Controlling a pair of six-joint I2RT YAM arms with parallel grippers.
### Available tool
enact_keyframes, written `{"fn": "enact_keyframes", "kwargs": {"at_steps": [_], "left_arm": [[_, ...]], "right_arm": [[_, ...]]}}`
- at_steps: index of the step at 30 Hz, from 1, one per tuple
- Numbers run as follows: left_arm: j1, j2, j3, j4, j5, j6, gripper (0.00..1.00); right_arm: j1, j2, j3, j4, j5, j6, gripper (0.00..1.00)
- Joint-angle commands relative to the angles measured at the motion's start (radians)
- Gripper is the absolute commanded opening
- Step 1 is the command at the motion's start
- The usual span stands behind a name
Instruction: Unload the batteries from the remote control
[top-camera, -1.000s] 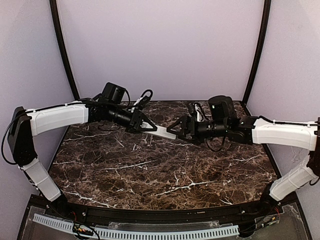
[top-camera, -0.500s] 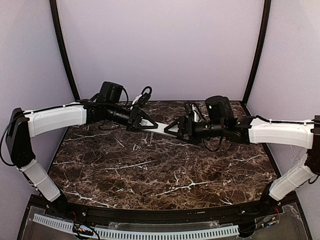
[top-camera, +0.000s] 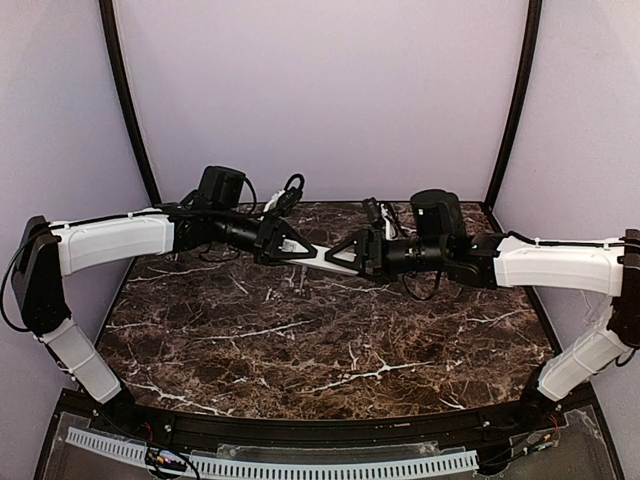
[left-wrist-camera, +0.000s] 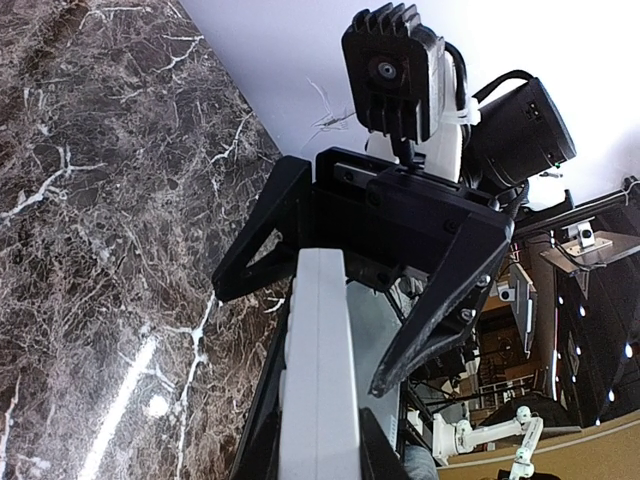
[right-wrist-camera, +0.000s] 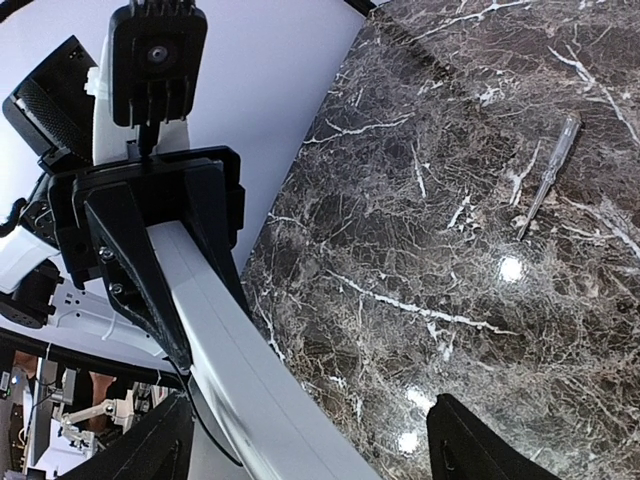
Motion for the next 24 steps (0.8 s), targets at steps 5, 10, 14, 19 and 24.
{"fn": "enact_keyframes", "kwargs": {"at_steps": [5, 10, 14, 19, 24], "left_arm": [[-0.003, -0.035, -0.023, 0.095, 0.052, -0.034, 0.00], [-0.003, -0.039, -0.027, 0.109, 0.058, -0.041, 0.00], [-0.003, -0.036, -0.027, 0.109, 0.058, -0.041, 0.00], [-0.003, -0.038, -0.027, 0.111, 0.060, -0.041, 0.00], [-0.003, -0.038, -0.029, 0.113, 0.061, -0.043, 0.00]], "right_arm": [[0.008, 0.013, 0.003, 0.081, -0.033, -0.014, 0.74], [0.009, 0.021, 0.002, 0.098, -0.054, -0.013, 0.67], [0.008, 0.015, -0.007, 0.112, -0.063, -0.014, 0.60], [0.009, 0.014, -0.022, 0.130, -0.075, -0.009, 0.50], [0.009, 0.015, -0.028, 0.148, -0.089, -0.005, 0.42]]}}
